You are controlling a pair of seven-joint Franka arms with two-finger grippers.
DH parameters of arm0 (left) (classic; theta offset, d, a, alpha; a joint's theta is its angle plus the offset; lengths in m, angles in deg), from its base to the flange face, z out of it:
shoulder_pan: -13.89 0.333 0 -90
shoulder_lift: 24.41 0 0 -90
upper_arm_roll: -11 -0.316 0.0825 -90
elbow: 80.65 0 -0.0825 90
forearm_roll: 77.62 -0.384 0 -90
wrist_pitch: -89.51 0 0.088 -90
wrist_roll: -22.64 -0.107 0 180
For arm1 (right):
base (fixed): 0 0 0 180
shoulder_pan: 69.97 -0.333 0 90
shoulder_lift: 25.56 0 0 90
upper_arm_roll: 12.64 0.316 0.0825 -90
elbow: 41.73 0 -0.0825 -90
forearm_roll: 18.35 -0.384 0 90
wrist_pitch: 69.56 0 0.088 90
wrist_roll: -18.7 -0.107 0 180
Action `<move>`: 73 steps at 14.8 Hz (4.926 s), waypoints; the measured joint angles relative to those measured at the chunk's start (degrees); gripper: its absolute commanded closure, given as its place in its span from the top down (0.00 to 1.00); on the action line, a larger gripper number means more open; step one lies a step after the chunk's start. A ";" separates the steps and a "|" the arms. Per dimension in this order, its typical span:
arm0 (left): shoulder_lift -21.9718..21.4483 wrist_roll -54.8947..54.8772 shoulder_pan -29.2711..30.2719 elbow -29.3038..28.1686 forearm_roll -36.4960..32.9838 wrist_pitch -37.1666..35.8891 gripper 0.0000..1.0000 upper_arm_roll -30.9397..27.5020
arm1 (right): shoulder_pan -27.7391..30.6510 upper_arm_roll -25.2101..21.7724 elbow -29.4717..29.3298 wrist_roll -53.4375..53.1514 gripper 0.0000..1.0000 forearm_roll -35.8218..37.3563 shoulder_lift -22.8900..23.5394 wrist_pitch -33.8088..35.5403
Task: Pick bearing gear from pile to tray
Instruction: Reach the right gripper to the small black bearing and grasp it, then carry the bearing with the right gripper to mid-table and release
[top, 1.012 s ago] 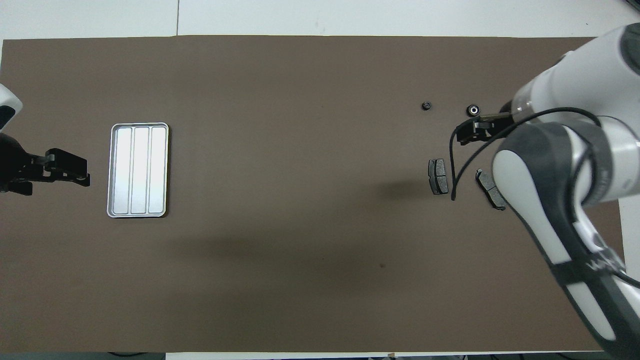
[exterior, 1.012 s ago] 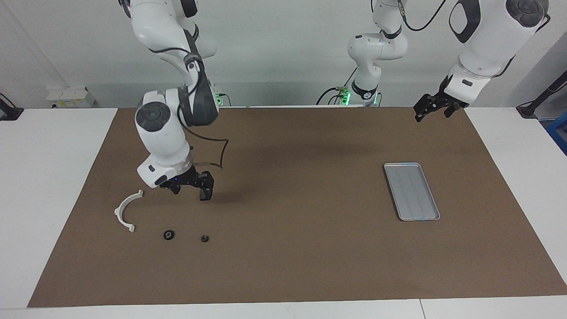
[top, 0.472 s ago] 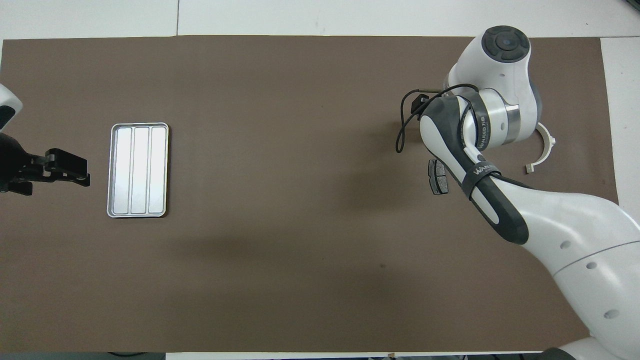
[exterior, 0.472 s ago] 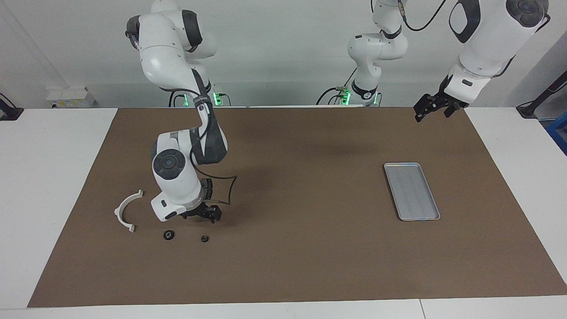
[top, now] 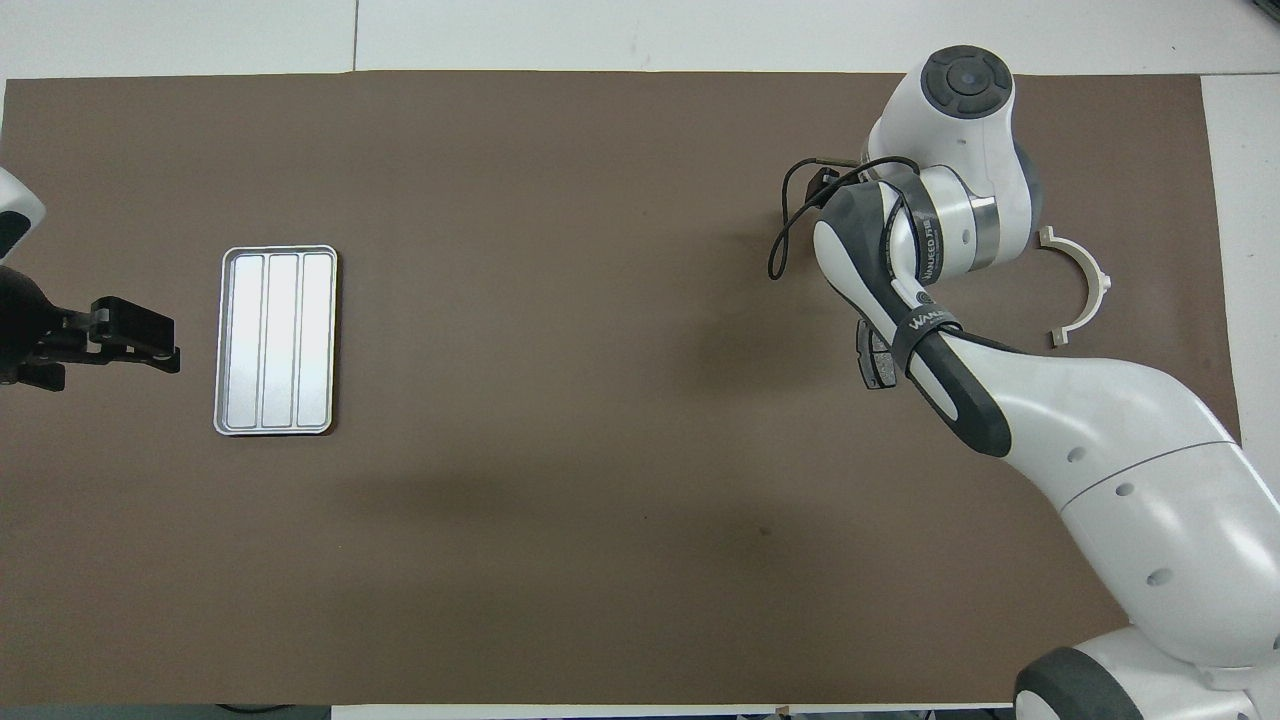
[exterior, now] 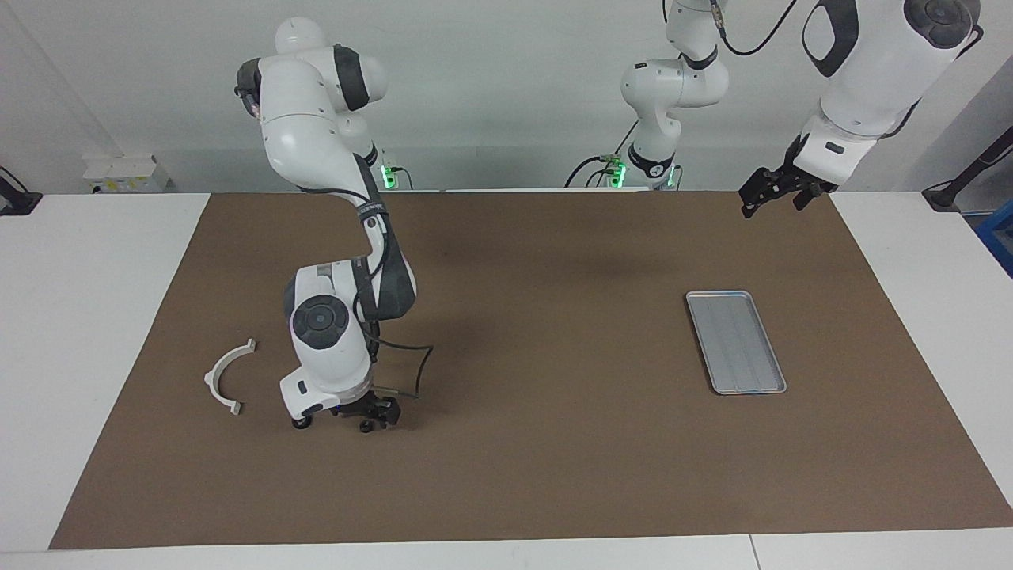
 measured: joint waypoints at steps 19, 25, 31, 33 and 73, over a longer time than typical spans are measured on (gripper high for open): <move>0.00 0.00 0.00 0.00 0.00 0.00 1.00 0.00 | 0.91 -0.01 -1.46 -3.83 0.00 -0.05 0.89 -0.43; 0.00 0.00 0.00 0.00 0.00 0.00 1.00 0.00 | 1.06 0.07 -1.56 -3.86 0.00 -0.16 0.92 -0.25; 0.00 0.00 0.00 0.00 0.00 0.00 1.00 0.00 | 0.88 2.69 -7.52 -3.86 0.00 -0.24 -1.49 16.44; 0.00 0.00 0.00 0.00 0.00 0.00 1.00 0.00 | 0.53 7.54 -11.21 -8.26 0.00 -1.26 -4.53 24.87; 0.23 7.04 -4.42 -0.64 1.66 5.44 1.00 1.38 | -13.82 9.11 -17.04 -29.12 1.00 4.86 1.18 18.33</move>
